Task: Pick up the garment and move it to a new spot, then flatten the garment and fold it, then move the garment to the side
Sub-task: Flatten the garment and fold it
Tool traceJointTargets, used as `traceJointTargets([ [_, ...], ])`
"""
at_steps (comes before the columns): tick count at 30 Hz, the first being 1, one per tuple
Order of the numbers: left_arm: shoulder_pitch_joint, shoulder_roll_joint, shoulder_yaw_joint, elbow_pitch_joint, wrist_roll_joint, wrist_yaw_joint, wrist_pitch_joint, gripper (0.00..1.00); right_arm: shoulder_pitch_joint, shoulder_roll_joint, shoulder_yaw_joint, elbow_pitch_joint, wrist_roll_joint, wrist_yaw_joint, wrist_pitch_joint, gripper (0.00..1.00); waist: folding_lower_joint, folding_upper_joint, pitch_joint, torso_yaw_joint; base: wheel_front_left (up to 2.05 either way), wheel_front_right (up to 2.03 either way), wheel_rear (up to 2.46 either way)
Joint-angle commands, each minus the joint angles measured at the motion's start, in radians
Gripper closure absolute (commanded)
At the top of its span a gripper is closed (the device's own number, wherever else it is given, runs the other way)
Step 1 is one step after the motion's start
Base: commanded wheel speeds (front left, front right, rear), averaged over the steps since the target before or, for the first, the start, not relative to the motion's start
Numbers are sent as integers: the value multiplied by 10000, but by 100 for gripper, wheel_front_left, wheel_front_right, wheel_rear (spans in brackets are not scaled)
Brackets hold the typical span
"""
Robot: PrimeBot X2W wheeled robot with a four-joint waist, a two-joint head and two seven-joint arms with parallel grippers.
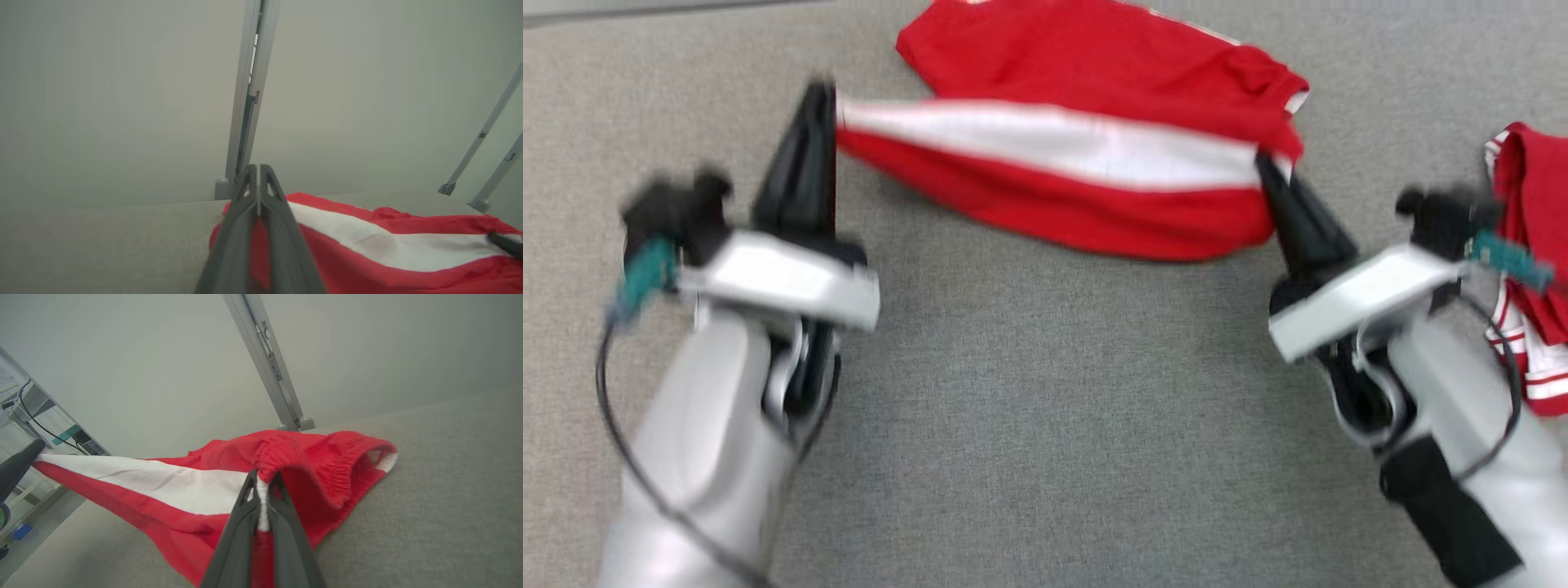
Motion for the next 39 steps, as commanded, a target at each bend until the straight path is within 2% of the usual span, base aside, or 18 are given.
traceJointTargets([
  [1,847,183,56,-741,97,181,-25,100,603,-210,-103,-359,77,7,-14,100,0,0,-285,-44,0,0,0],
  [5,2920,441,-29,-2720,-16,593,326,100,2050,-415,-430,-1210,-182,7,-15,100,0,0,-663,-23,0,0,0],
  [10,4971,747,-78,-4798,-81,1312,1194,100,3628,-456,-972,-1843,-780,7,-15,100,0,0,-1105,37,0,0,0],
  [18,7338,1118,-389,-6770,-408,2075,2825,100,5912,-262,-1885,-2697,-1411,7,187,100,0,0,-1820,427,0,0,0],
  [25,8230,1393,-444,-7539,-638,2356,3555,100,7407,58,-2752,-3595,-1924,7,762,100,0,0,-2131,664,0,0,0],
  [30,8503,1526,-240,-7798,-744,2527,3612,100,8038,501,-3128,-4414,-2292,7,1369,100,0,0,-2133,512,0,0,0],
  [34,8161,1690,-81,-7769,-757,2425,3640,100,8124,856,-3326,-4818,-2447,7,1703,100,0,0,-2078,273,0,0,0],
  [39,7038,1863,115,-7569,-743,2146,3720,100,7712,1295,-3511,-4978,-2100,7,2020,100,0,0,-1862,-98,0,0,0],
])
